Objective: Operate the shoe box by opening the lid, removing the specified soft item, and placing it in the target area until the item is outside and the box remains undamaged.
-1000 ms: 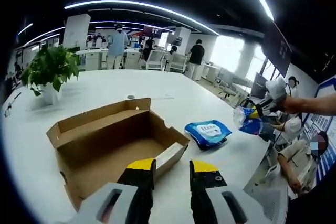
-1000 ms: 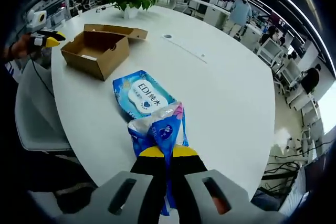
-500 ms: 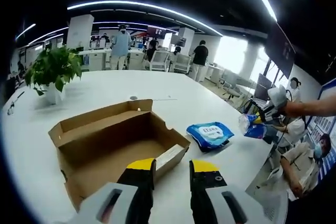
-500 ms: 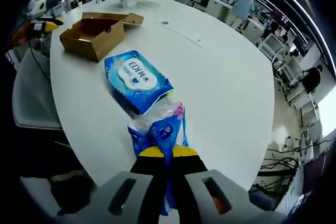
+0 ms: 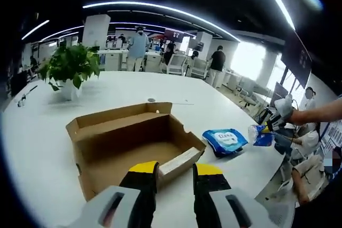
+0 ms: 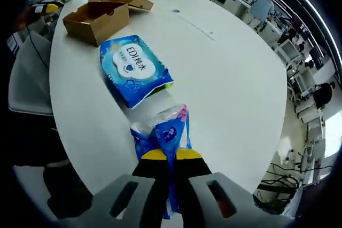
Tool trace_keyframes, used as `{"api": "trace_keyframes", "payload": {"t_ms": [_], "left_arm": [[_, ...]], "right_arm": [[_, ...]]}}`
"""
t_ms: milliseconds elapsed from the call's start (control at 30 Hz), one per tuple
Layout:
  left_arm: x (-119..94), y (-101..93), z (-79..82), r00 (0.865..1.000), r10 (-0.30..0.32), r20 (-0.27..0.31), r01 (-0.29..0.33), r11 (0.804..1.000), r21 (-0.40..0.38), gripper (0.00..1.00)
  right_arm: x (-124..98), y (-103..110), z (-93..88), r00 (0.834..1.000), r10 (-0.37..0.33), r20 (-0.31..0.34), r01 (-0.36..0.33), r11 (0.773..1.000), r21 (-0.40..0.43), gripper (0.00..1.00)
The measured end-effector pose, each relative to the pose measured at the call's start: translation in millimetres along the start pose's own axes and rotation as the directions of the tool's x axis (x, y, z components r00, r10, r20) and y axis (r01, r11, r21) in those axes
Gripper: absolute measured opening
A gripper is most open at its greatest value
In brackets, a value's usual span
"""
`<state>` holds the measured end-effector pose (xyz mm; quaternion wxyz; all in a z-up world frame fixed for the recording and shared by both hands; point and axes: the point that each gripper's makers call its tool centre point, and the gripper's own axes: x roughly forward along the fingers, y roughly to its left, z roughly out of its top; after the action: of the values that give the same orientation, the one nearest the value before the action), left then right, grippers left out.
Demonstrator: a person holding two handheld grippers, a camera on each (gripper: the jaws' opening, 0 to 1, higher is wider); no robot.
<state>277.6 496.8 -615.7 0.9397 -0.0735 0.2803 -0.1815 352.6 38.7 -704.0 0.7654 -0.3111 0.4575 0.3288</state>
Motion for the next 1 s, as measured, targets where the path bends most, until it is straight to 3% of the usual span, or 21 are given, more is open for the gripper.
{"api": "trace_keyframes", "payload": {"t_ms": [100, 300, 433, 800, 1000], "left_arm": [[-4, 4.4, -2.2, 1.000, 0.024, 0.002, -0.024, 1.000, -0.013, 0.25], [-10, 8.4, -4.8, 0.998, 0.055, 0.007, -0.055, 0.998, -0.035, 0.25], [-11, 8.9, -5.6, 0.998, 0.067, 0.006, -0.066, 0.997, -0.042, 0.25], [-9, 6.0, -0.2, 0.997, 0.078, 0.015, -0.077, 0.996, -0.044, 0.25], [-10, 6.4, -0.2, 0.996, 0.084, 0.015, -0.083, 0.995, -0.046, 0.25]], "right_arm": [[7, -2, 1.3, 1.000, 0.004, -0.028, -0.006, 0.998, -0.062, 0.00], [19, -4, 10.0, 0.999, 0.031, -0.038, -0.035, 0.995, -0.097, 0.00], [27, -3, 14.5, 0.997, 0.045, -0.070, -0.057, 0.981, -0.187, 0.01], [42, 0, 30.4, 0.994, 0.079, -0.075, -0.096, 0.964, -0.250, 0.02], [46, 2, 29.7, 0.991, 0.084, -0.103, -0.114, 0.934, -0.339, 0.02]]}}
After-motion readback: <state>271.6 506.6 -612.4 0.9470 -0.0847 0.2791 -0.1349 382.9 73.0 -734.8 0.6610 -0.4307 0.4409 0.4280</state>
